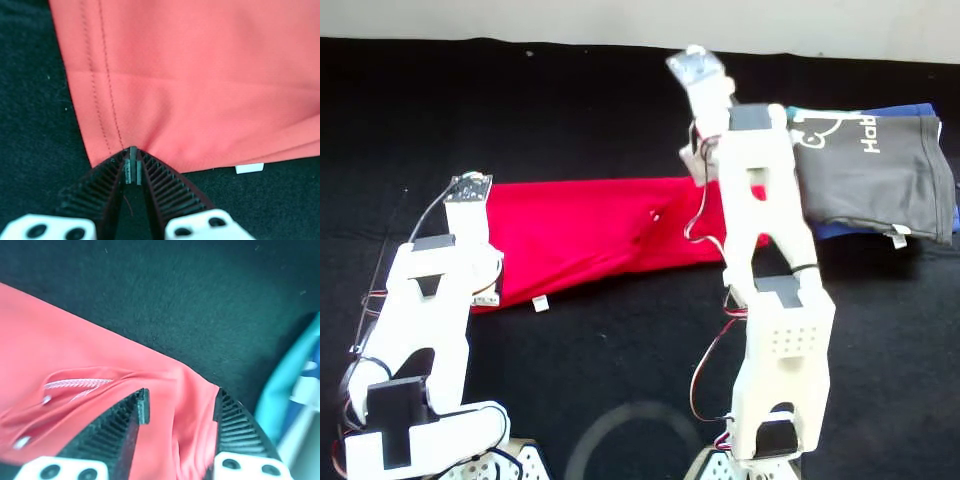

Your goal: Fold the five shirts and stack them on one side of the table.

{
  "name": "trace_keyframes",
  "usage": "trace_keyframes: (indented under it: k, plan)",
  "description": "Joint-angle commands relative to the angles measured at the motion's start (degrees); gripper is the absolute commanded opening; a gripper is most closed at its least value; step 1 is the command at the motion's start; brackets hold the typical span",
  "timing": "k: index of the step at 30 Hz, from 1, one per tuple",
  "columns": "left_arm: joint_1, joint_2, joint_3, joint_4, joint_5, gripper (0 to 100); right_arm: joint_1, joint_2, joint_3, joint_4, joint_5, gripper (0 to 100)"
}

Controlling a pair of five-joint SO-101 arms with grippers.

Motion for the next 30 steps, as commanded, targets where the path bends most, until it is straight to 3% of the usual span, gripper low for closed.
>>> trace_keyframes:
  k: [1, 4, 10, 17, 30]
  plan:
    - [0.1, 0.2, 0.3, -0.5, 0.3, 1, -0.3, -2.8, -9.7, 9.1, -0.5, 15.1]
    - [0.1, 0.2, 0.3, -0.5, 0.3, 1, -2.4, -2.8, -12.3, 14.7, -0.5, 0.0]
    - [0.1, 0.2, 0.3, -0.5, 0.3, 1, -12.4, -0.7, -7.1, 15.0, -1.8, 0.6]
    - [0.1, 0.2, 0.3, -0.5, 0.3, 1, -19.2, 4.5, -5.4, 11.3, -18.5, 0.6]
    - [0.1, 0.2, 0.3, -0.5, 0.3, 1, -27.0, 11.5, -3.6, 13.8, -19.3, 0.6]
